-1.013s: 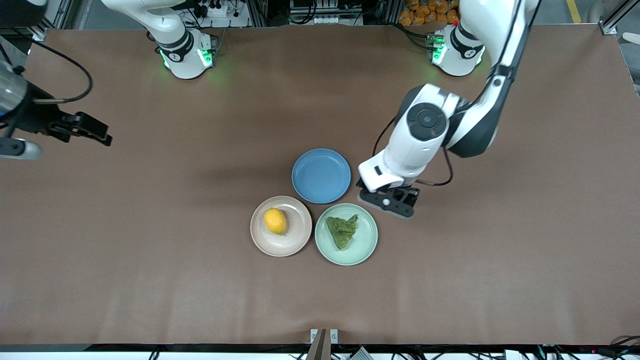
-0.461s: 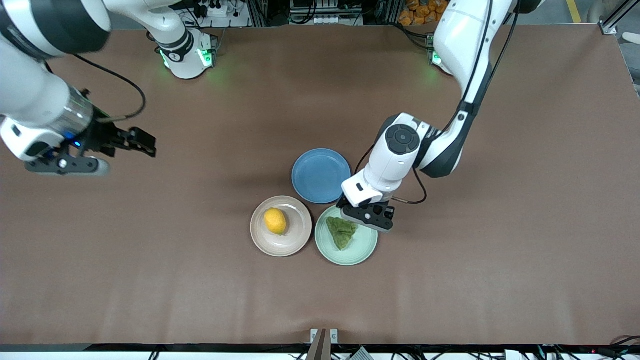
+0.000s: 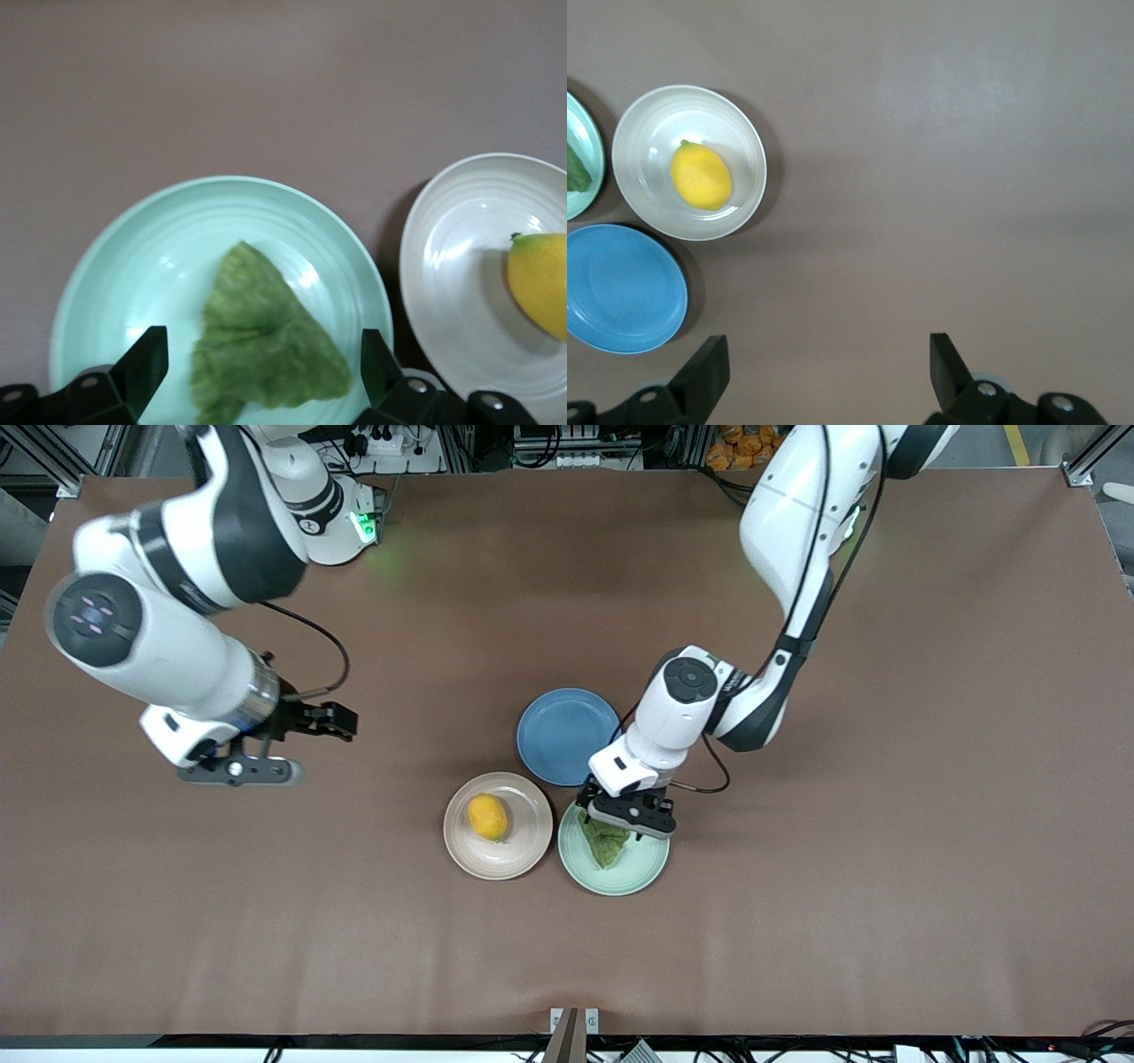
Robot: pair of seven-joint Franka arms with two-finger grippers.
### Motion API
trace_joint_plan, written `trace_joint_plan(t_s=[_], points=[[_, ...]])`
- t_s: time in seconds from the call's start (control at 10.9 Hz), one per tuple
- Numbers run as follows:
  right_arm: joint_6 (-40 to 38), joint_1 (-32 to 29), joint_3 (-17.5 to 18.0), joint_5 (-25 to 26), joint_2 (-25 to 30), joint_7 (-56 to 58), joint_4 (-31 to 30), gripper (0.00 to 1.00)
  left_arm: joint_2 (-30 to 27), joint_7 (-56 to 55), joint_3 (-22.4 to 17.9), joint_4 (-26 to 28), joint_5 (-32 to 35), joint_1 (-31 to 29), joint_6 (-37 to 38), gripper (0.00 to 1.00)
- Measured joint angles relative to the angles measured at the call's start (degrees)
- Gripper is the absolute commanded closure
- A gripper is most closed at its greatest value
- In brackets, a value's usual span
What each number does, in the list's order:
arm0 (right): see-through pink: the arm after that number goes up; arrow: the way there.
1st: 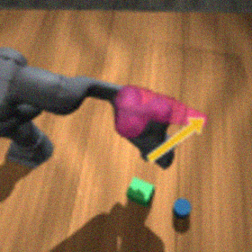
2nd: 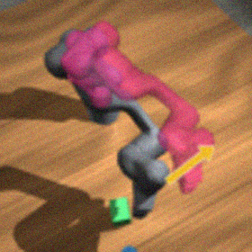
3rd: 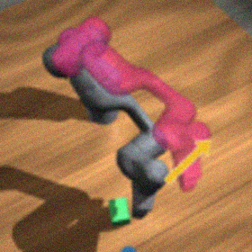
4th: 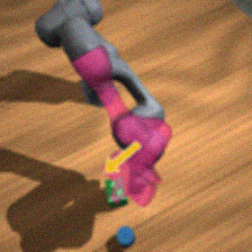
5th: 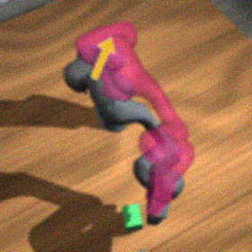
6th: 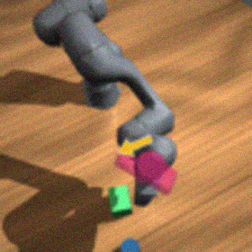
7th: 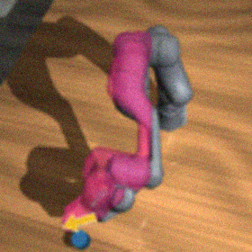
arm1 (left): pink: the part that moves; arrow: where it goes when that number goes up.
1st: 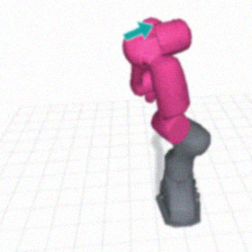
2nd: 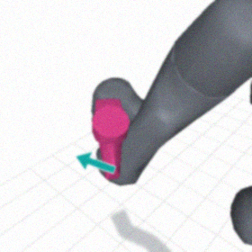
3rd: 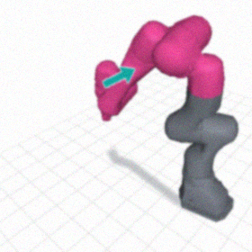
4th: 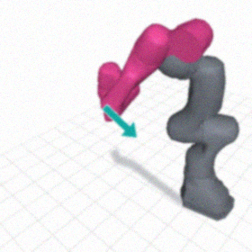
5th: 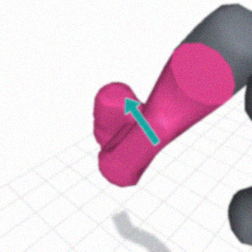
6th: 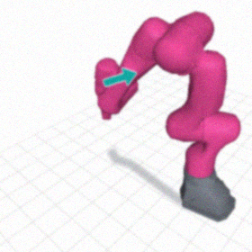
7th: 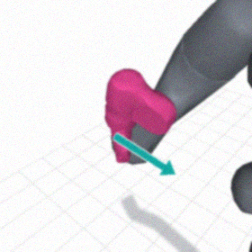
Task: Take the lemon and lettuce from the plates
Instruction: 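Grasp the lettuce with the left gripper while the right gripper reaches the lemon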
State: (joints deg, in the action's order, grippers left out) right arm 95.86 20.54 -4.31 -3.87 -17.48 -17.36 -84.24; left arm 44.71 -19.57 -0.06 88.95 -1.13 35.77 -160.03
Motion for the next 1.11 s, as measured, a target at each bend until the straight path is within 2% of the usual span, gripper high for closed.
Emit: trace_joint_plan(t_s=[0.28, 0.64, 1.11], points=[[4.28, 0.62, -0.01, -2.65, -2.92, -0.54, -0.03, 0.00, 3.06, -1.38, 0.00, -0.12, 0.00, 1.39, -3.10, 0.14], [10.74, 4.52, 0.00, -3.09, -7.58, -6.80, -0.04, 0.00, 3.91, -1.38, -0.49, -0.35, 0.00, 1.24, -3.16, 0.21], [16.46, 6.77, 0.01, -5.24, -10.91, -11.41, -0.02, 0.00, 5.84, -1.38, -0.61, -3.58, 0.00, 1.24, -3.16, 0.20]])
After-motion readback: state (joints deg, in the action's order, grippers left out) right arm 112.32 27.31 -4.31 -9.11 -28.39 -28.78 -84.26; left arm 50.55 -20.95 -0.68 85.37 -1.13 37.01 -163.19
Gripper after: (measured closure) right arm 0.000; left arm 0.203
